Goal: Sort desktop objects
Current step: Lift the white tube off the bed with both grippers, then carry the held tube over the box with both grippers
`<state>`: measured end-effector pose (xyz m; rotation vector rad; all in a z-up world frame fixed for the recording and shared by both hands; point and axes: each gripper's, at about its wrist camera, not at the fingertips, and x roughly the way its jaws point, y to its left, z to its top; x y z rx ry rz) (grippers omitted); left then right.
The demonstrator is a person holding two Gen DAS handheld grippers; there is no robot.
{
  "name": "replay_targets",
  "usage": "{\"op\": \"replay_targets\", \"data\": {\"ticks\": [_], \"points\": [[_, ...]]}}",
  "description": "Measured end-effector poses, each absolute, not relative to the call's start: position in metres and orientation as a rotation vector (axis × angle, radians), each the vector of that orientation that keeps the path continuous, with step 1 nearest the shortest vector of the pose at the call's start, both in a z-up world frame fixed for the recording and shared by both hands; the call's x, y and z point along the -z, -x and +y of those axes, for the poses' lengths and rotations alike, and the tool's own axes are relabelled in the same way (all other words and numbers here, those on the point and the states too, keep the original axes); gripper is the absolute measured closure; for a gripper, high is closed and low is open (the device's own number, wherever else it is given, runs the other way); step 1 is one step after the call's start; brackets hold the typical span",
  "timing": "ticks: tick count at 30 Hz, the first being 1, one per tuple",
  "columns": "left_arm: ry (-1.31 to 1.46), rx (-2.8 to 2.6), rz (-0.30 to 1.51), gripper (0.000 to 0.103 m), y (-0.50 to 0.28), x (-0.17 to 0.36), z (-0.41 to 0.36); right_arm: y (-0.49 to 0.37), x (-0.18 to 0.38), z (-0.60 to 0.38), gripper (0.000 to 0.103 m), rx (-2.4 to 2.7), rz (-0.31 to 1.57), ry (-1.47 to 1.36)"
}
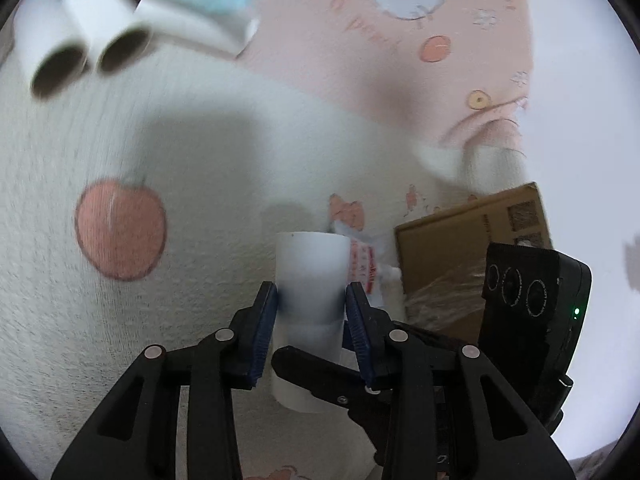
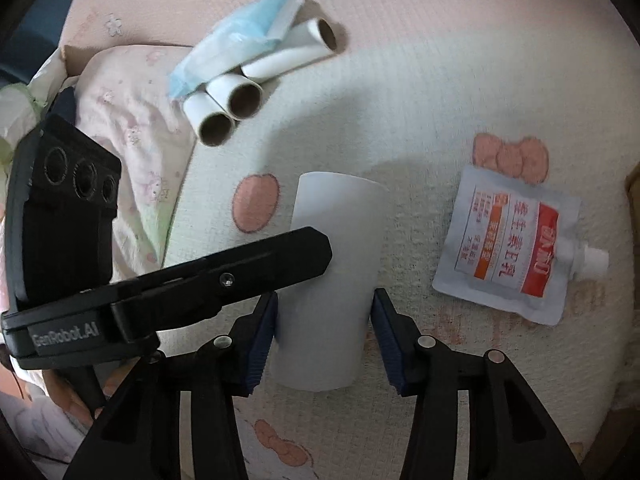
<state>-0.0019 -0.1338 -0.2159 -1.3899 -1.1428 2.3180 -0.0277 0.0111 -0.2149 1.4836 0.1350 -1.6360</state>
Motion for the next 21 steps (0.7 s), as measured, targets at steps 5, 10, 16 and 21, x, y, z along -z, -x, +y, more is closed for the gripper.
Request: {"op": "replay_targets", "data": {"ticks": [5,10,16,21], "points": [[1.285,-2.440,-0.970,0.064,0.008,0.169,-0.124,0.027,0.177,0.013,0.058,1.684,0.136,-1.366],[1.154,-2.512,-0.853,0.064,0.016,0.114,-0.116,0.033,0.127,0.022,0.058,1.753,0.112,-1.236],[0.984,-2.581,-0.737,0.064,0.020,0.056,-0.093,0.037,0.071,0.046,0.058,1.848,0.098,-1.088],[0.977,-2.575,-0.695,0.064,0.020,0.041,-0.071,0.035,0.058,0.064,0.058,1.885,0.106,-1.050]]}}
